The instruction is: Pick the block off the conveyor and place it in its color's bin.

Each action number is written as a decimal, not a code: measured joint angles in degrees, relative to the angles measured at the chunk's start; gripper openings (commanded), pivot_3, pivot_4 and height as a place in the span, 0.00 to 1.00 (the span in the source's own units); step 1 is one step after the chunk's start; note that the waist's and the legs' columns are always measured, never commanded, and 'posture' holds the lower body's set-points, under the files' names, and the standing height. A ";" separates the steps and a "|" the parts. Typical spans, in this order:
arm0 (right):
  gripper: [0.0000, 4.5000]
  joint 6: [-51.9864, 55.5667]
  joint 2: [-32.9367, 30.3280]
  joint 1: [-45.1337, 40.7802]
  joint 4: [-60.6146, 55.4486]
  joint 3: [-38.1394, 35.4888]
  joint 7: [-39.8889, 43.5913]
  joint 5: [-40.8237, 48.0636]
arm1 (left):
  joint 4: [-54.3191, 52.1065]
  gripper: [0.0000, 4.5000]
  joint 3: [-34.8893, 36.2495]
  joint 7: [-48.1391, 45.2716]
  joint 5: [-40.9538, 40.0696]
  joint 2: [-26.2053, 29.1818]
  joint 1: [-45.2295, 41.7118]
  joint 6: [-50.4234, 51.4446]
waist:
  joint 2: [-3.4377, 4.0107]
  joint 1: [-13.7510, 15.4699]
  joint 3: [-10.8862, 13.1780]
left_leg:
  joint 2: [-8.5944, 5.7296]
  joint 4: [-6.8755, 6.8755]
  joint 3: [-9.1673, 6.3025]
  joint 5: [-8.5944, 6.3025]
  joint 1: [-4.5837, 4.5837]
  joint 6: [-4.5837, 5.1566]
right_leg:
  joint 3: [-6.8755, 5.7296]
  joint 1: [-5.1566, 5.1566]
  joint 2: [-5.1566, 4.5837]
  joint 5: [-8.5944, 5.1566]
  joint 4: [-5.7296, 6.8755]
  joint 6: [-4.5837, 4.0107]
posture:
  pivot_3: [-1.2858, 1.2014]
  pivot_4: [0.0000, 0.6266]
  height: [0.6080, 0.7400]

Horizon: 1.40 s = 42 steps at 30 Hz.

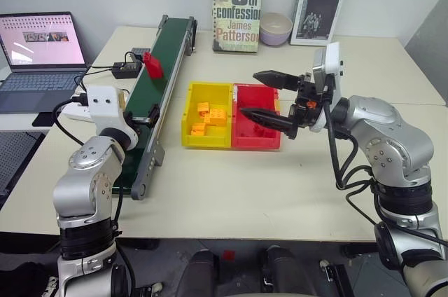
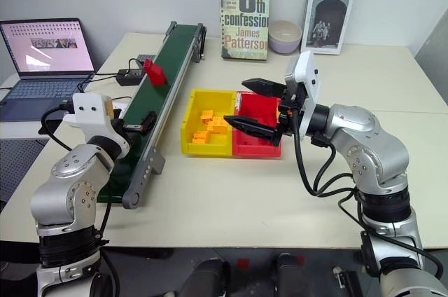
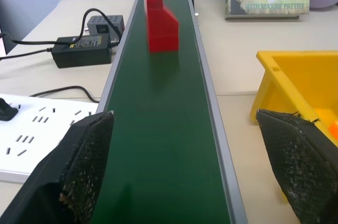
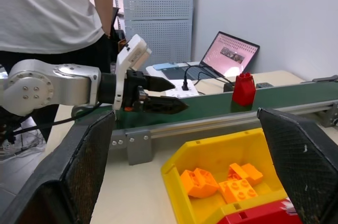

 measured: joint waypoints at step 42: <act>1.00 4.73 -1.68 -0.40 -2.13 -0.01 -0.18 6.37 | -9.78 0.39 4.04 4.38 -3.40 -1.38 6.79 12.80 | 0.00 -0.01 0.00 | 0.04 -0.02 -0.02 0.00 0.00 0.00 | -0.01 0.00 -0.03 -0.01 -0.01 -0.01 | 0.52 0.24 1.00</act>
